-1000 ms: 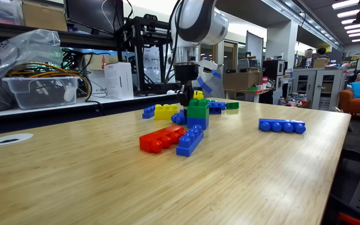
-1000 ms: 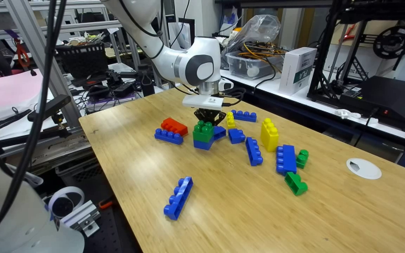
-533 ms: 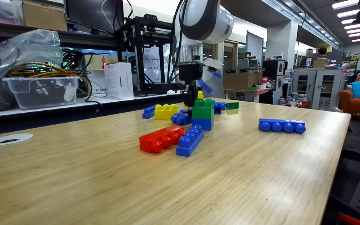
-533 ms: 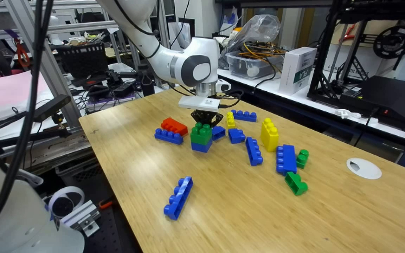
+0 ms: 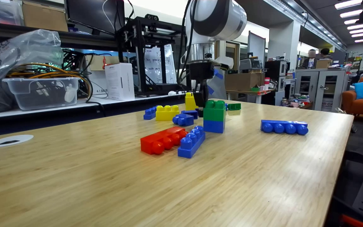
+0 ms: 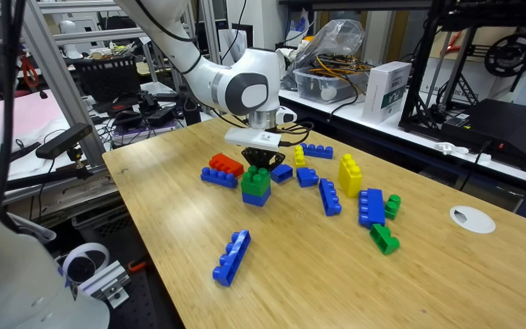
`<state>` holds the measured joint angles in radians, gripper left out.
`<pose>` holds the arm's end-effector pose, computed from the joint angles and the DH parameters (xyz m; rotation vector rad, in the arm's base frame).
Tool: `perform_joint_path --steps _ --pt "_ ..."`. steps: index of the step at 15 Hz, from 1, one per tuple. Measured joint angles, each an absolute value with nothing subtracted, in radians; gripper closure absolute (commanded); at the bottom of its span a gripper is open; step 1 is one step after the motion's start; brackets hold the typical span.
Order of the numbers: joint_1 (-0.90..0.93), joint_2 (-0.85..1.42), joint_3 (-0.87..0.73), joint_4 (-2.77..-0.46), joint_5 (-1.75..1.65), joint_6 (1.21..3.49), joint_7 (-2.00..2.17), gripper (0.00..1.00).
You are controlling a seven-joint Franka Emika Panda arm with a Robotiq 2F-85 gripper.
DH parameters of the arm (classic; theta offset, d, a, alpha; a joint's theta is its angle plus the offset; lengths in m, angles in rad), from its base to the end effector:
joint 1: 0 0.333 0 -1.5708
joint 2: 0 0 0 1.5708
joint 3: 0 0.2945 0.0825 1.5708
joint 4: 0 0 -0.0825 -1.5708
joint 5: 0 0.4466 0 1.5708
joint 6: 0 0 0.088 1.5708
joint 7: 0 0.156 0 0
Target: Move the blue and green object, then pick up the blue object and put it on the blue and green object
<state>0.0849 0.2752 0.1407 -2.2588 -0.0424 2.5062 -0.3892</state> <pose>0.5510 0.1309 0.1176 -2.9651 -0.9900 0.0365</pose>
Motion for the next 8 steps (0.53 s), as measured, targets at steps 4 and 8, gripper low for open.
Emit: perform_joint_path --steps 4,8 --pt "0.066 0.254 0.141 -2.297 0.007 2.507 -0.449 1.00" --pt "0.056 0.240 0.141 -2.337 0.050 2.510 -0.488 1.00"
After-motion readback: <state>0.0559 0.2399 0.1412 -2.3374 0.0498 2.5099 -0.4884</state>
